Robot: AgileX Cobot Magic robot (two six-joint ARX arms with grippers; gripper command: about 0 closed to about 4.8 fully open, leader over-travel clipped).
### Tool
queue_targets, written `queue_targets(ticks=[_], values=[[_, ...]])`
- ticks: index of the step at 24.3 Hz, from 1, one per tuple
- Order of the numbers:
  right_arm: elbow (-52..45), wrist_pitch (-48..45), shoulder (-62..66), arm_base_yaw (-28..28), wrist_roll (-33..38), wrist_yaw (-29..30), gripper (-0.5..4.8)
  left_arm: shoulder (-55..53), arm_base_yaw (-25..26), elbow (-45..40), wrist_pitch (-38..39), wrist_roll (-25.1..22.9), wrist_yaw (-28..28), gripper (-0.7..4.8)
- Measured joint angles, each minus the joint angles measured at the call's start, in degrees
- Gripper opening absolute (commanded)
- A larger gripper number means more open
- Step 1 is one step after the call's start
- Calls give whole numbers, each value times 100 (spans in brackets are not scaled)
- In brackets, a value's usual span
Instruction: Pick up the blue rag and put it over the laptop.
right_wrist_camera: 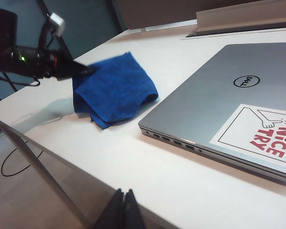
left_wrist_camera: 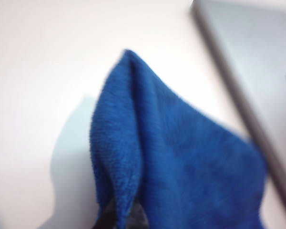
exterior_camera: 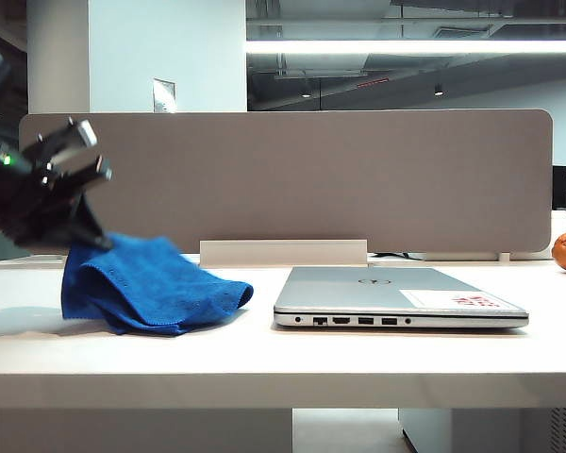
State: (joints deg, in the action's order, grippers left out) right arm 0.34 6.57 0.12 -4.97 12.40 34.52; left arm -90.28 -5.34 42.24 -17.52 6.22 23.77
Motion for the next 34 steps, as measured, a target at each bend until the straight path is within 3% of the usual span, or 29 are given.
queue_targets(ticks=[4,7,11,21,34], values=[[0,2,0,0,0,0,-1,149,0,0,-330,306,107,-6],[0,0,0,0,0,0,0,282,-9,74,-688,592,568,-6],[0,2,0,0,0,0,0,339,-291,280,-944,1010,780,-6],[0,0,2,0,0,0,0,341,-1746,1622,-999,1058,678,-6],[0,0,0,2,0,0,0,-22,-2601,2188,-839,992,42,-6]])
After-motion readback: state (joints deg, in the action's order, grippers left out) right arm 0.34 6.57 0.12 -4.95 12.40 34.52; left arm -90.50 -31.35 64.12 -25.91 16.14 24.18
